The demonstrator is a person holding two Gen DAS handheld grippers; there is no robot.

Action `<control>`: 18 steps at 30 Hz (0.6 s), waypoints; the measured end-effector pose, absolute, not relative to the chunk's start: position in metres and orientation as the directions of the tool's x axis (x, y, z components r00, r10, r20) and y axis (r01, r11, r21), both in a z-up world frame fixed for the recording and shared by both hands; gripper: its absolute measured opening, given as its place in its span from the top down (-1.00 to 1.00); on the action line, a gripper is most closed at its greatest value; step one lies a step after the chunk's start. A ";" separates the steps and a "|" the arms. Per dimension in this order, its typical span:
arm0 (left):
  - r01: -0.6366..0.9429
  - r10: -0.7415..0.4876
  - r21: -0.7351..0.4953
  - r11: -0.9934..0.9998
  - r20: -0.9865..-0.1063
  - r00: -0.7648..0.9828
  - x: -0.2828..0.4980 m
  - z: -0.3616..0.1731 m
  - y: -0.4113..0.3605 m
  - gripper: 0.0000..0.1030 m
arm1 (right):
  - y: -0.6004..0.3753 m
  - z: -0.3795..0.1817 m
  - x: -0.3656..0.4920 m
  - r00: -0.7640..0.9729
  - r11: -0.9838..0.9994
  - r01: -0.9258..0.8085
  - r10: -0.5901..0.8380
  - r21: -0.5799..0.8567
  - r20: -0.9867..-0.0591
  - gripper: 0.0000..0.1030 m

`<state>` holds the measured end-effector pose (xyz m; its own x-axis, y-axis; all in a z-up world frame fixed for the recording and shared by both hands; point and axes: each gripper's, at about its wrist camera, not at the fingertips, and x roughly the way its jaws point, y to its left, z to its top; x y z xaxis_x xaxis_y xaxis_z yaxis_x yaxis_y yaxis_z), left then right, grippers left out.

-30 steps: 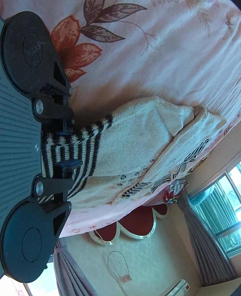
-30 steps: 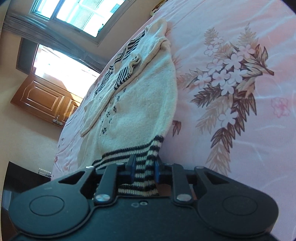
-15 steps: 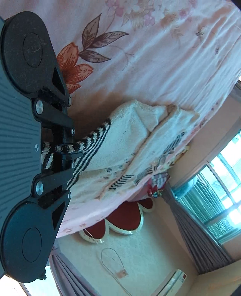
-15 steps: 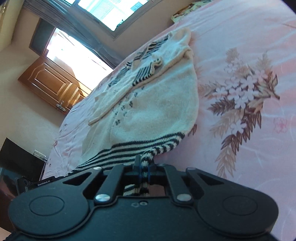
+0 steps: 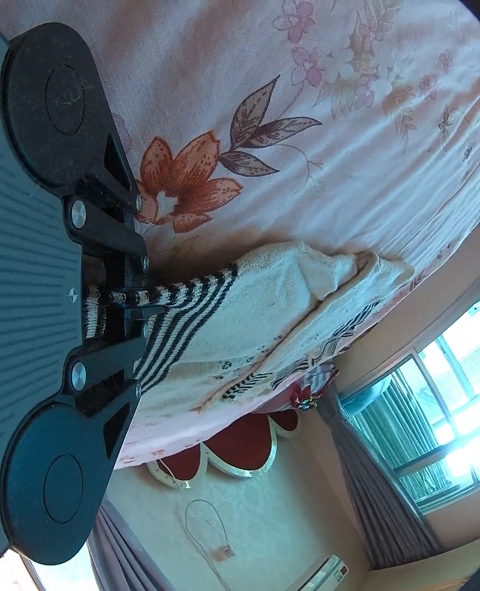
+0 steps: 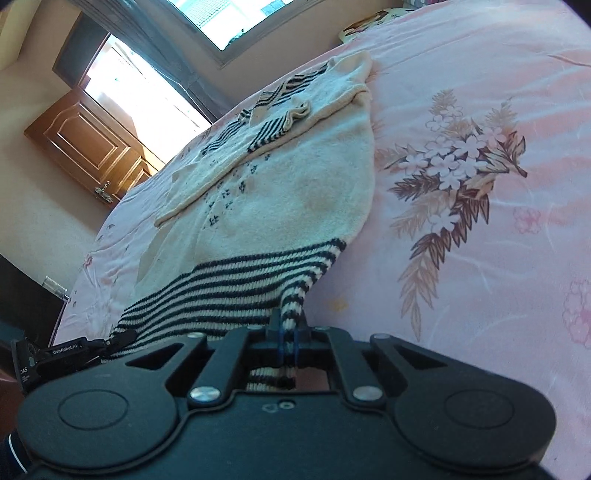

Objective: Fold small clothes
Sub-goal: 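Grasp the striped hem of the sweater with both tools, then lift the striped hem with both tools and fold it over the sweater body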

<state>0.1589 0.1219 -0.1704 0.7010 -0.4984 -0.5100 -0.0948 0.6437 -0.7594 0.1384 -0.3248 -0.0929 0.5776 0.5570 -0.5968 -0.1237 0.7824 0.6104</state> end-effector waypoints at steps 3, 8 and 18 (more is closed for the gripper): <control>-0.069 -0.502 -0.765 0.641 -0.485 0.716 0.163 -0.159 0.122 0.91 | -0.322 -0.081 0.145 0.604 0.785 -0.146 0.553 0.602 -0.574 0.89; -0.027 -0.490 -0.790 0.612 -0.406 0.772 0.187 -0.133 0.128 0.91 | -0.326 -0.055 0.171 0.646 0.780 -0.164 0.548 0.604 -0.532 0.89; 0.007 -0.476 -0.812 0.584 -0.335 0.813 0.290 -0.098 0.126 0.91 | -0.340 -0.027 0.272 0.696 0.715 -0.127 0.558 0.688 -0.452 0.89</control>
